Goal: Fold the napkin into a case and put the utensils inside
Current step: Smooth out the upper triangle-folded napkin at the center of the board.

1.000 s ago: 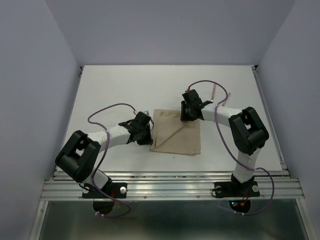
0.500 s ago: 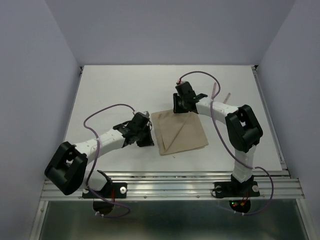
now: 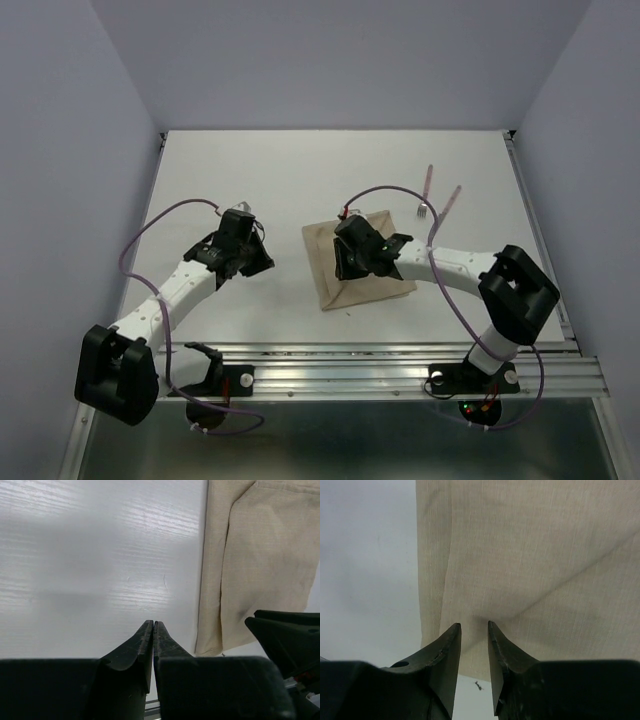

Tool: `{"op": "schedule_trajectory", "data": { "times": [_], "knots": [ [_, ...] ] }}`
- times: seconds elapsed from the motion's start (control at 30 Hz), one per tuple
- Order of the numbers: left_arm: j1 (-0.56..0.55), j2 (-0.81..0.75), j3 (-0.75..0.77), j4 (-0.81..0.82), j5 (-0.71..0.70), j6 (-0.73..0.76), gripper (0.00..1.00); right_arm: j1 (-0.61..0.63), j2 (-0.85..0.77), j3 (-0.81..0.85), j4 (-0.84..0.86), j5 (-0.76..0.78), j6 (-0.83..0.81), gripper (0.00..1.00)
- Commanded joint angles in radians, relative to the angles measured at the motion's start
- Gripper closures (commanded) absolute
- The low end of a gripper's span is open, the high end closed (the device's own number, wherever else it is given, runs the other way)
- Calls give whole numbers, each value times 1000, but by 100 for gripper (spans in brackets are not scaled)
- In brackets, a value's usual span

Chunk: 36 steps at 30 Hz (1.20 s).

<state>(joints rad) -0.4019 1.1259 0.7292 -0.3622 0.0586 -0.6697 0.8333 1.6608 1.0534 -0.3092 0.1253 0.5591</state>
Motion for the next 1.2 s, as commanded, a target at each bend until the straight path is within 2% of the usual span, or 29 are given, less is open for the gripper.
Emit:
{"op": "schedule_trajectory", "data": {
  "times": [0.0, 0.3, 0.47, 0.63, 1.03, 1.17],
  "knots": [
    [5, 40, 21, 22, 27, 5, 84, 58, -21, -41, 30, 5, 90, 67],
    [6, 66, -7, 54, 30, 7, 84, 124, 94, -38, 26, 42, 56, 70],
    [5, 72, -5, 58, 30, 12, 84, 124, 30, -7, -22, 92, 27, 70],
    [5, 81, 4, 58, 30, 18, 84, 133, -15, -16, -33, 68, 41, 70],
    [5, 117, 21, 63, 32, 28, 84, 188, 86, -46, -5, 39, 58, 75],
    [5, 124, 44, 54, 27, 24, 83, 188, 42, -7, -47, 92, 36, 74]
  ]
}}
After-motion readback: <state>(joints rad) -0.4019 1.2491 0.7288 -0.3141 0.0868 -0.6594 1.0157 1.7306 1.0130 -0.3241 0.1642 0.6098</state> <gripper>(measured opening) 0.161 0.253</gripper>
